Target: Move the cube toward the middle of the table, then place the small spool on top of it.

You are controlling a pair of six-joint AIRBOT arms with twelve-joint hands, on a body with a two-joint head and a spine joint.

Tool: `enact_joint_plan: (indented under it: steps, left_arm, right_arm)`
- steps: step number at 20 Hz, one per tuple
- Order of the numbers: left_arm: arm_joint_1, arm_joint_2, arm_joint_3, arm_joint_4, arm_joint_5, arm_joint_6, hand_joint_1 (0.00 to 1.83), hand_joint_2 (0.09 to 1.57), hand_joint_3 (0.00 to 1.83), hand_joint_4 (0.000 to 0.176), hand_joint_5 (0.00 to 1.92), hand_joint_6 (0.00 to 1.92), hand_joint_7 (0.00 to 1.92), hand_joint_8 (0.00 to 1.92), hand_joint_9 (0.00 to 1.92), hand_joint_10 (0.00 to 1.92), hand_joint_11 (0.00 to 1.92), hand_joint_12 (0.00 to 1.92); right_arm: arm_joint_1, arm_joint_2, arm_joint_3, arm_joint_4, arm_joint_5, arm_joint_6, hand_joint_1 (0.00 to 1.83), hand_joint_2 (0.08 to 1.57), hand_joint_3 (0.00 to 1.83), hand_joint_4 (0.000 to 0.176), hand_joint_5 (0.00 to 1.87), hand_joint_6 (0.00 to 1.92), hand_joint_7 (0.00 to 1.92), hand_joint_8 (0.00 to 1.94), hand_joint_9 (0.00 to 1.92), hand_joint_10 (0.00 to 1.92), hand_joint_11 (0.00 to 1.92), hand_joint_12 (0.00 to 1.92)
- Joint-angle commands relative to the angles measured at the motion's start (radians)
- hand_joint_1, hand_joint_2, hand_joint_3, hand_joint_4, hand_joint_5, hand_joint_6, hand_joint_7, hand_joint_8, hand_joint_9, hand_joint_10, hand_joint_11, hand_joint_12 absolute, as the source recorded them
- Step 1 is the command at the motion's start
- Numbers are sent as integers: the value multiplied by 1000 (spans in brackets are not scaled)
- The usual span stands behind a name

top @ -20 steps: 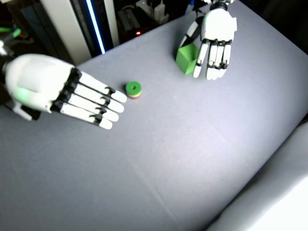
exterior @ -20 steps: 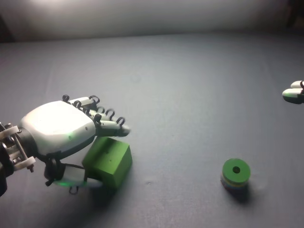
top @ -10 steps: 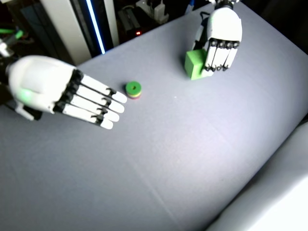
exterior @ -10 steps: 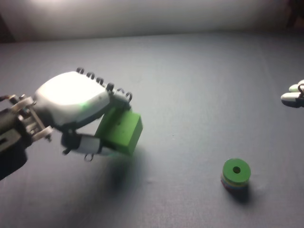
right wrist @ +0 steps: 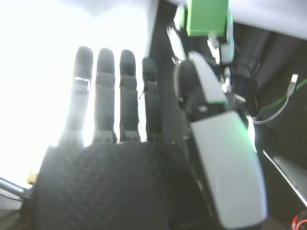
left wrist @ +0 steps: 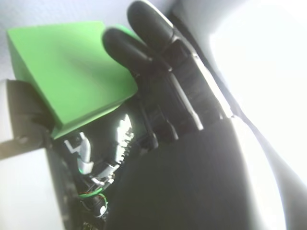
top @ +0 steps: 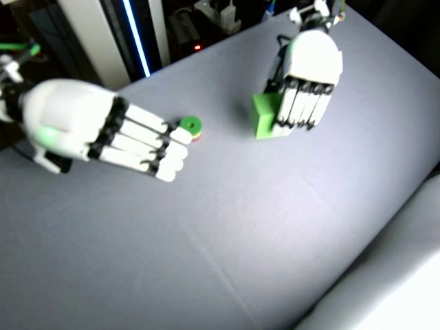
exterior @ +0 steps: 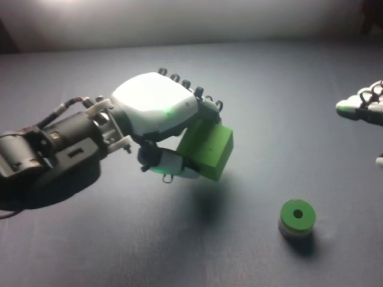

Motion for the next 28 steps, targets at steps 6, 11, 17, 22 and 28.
enact_joint_plan:
  steps: [6, 11, 17, 22, 28]
  left_arm:
    - [-4, -66, 48, -14, -66, -30, 1127, 1040, 0, 0, 848, 352, 734, 113, 756, 127, 434, 866]
    - [2, -71, 66, -23, -32, -30, 1019, 916, 0, 46, 484, 0, 380, 2, 421, 2, 169, 768]
    - [-2, -54, 61, -30, -44, -28, 920, 940, 7, 176, 236, 0, 182, 3, 211, 4, 0, 697]
    - [4, 23, 8, -88, -89, 48, 967, 922, 0, 175, 173, 4, 53, 0, 93, 0, 0, 442]
    - [155, 246, -205, -259, -375, 217, 938, 899, 4, 158, 237, 3, 29, 5, 22, 7, 0, 307]
  right_arm:
    - [37, -1, 9, 5, 126, 5, 581, 1463, 0, 0, 318, 2, 362, 5, 335, 2, 84, 683]
    - [47, -1, 10, -6, 126, 5, 718, 1449, 0, 0, 315, 3, 340, 0, 306, 0, 61, 653]
    - [51, -1, 7, -23, 127, 12, 768, 1445, 0, 0, 294, 3, 317, 2, 282, 3, 42, 644]
    - [53, 5, -1, -56, 127, 25, 778, 1388, 0, 0, 272, 1, 299, 2, 270, 1, 12, 654]
    - [93, 24, -31, -201, 65, 30, 883, 1207, 0, 0, 380, 3, 466, 6, 427, 12, 171, 661]
